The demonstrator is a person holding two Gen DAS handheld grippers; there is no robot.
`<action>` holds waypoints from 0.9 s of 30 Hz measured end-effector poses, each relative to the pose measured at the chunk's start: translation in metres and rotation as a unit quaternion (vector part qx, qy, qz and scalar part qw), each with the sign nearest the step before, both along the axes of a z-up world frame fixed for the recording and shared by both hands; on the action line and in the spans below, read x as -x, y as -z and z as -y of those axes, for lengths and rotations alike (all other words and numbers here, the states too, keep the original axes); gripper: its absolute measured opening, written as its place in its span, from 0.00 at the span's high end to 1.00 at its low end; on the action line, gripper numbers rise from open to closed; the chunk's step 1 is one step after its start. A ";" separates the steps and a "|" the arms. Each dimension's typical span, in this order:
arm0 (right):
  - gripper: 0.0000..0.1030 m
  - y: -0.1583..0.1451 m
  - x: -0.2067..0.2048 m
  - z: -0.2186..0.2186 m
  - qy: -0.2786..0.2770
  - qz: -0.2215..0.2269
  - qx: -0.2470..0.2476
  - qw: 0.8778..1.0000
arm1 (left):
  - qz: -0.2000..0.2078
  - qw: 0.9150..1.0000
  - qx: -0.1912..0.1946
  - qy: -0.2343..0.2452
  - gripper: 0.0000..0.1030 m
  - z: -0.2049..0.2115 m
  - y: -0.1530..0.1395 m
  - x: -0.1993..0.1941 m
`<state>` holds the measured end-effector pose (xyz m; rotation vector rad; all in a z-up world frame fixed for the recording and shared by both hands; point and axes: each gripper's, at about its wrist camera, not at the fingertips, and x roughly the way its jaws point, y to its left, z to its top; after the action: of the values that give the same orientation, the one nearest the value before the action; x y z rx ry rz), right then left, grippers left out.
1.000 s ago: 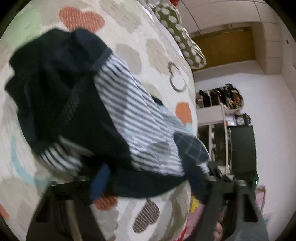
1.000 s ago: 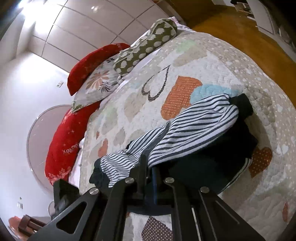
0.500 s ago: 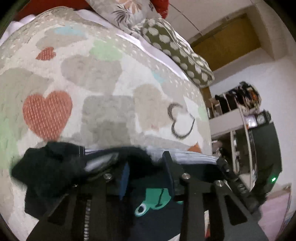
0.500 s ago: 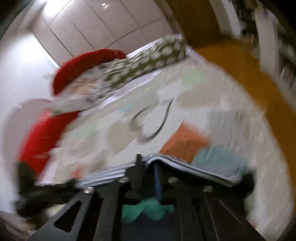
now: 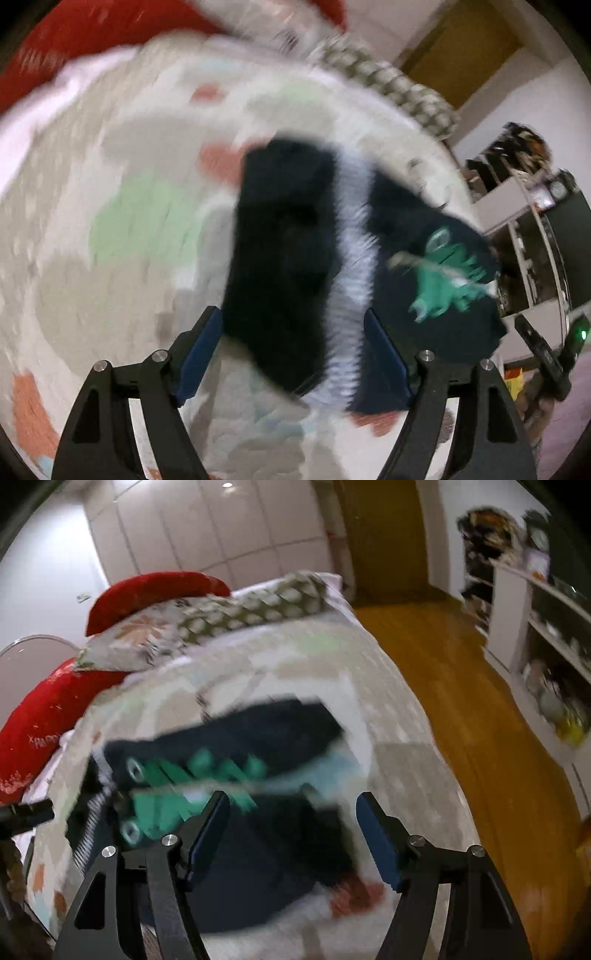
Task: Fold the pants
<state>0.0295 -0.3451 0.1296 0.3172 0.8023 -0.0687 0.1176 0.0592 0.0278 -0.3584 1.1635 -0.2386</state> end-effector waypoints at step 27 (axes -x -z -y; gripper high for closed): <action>0.84 0.039 0.089 -0.027 -0.034 -0.035 -0.179 0.983 | 0.008 0.998 -0.053 -0.031 0.74 -0.022 -0.025 0.105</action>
<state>-0.0595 -0.3184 0.0911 0.6302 0.8947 0.1309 0.0127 0.0813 0.0530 -0.2980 1.1417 -0.1238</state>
